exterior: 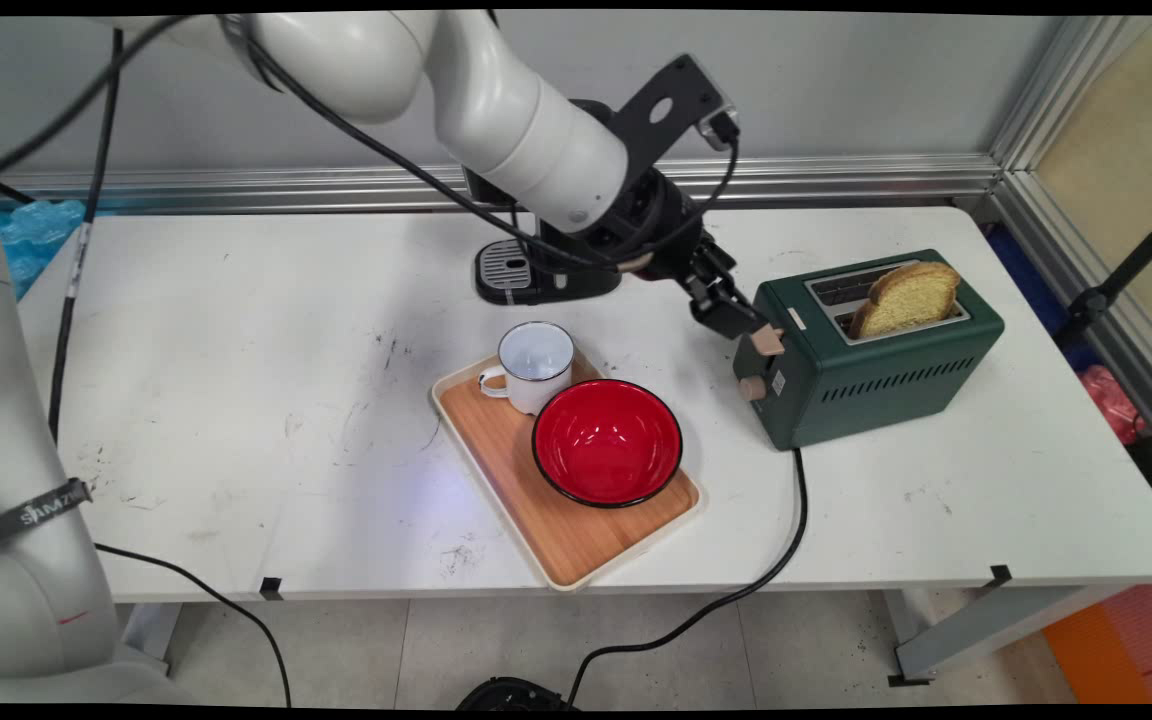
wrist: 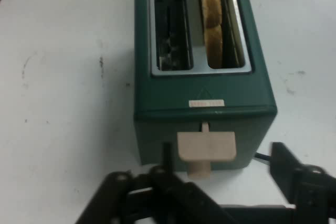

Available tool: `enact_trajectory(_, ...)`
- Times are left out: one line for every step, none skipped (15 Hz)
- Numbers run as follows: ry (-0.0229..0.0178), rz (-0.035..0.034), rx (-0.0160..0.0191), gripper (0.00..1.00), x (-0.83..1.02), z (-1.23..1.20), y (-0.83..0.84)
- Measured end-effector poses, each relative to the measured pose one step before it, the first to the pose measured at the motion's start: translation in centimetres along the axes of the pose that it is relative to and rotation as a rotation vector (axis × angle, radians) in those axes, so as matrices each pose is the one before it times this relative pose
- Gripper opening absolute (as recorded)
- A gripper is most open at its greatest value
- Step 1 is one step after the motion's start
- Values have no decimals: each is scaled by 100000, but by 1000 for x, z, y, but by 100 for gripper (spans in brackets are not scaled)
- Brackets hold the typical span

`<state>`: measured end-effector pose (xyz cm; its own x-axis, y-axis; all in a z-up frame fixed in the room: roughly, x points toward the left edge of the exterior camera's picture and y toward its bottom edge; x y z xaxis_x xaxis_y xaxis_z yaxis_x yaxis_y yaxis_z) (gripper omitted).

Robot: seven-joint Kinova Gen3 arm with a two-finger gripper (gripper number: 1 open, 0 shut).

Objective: Press the toaster switch

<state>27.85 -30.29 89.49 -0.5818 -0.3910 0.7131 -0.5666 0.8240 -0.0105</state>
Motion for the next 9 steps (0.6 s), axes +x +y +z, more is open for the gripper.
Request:
enact_trajectory(-12, -58, 630, 0, 92, 437, -32)
enact_trajectory(-33, -79, 570, 0, 66, 392, -25)
enact_trajectory(-114, -45, 359, 0, 11, 260, 0)
enact_trajectory(-151, -47, 477, 0, 24, 409, 16)
enact_trajectory(-152, -36, 378, 0, 13, 367, 29)
enact_trajectory(-98, -12, 289, 0, 18, 303, 33)
enact_trajectory(-133, -59, 244, 0, 12, 305, 51)
enact_trajectory(-119, -76, 159, 0, 5, 207, 34)
enact_trajectory(-222, -96, 282, 0, 15, 374, 72)
